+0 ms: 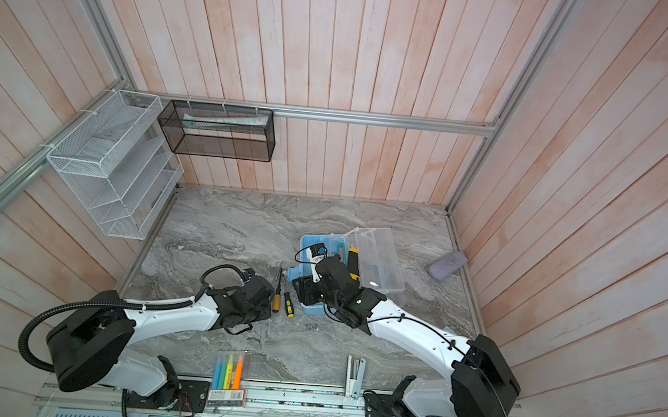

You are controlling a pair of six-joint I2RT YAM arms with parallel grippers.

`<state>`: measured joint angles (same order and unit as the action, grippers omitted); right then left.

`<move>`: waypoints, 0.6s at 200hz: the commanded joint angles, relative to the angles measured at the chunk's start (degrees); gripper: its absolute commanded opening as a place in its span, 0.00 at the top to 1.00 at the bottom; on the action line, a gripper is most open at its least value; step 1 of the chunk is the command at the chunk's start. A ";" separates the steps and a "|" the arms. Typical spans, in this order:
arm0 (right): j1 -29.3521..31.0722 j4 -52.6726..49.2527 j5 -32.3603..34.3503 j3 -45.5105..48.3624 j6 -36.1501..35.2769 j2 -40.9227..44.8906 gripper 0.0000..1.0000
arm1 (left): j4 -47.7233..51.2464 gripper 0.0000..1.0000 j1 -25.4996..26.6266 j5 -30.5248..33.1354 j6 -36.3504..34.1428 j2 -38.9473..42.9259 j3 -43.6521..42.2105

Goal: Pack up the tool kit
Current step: 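Move the left gripper back over the clear-handled screwdrivers, then lower the left gripper and close it on the clear-handled screwdriver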

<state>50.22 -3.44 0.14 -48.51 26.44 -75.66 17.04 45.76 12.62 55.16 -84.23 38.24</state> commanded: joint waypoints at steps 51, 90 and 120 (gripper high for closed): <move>-2.08 2.59 -1.27 2.36 -0.52 1.38 0.43 | 5.58 0.64 1.27 5.46 0.65 -5.37 5.56; -3.17 3.92 -3.11 3.66 0.02 2.00 0.43 | 8.25 0.65 1.70 7.20 0.92 -7.51 6.72; -3.80 4.84 -3.91 4.52 0.54 2.18 0.43 | 9.78 0.69 1.70 8.16 0.92 -8.65 6.94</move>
<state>47.05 -0.38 -2.28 -44.82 26.57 -74.52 22.65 47.33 18.37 55.40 -90.91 44.71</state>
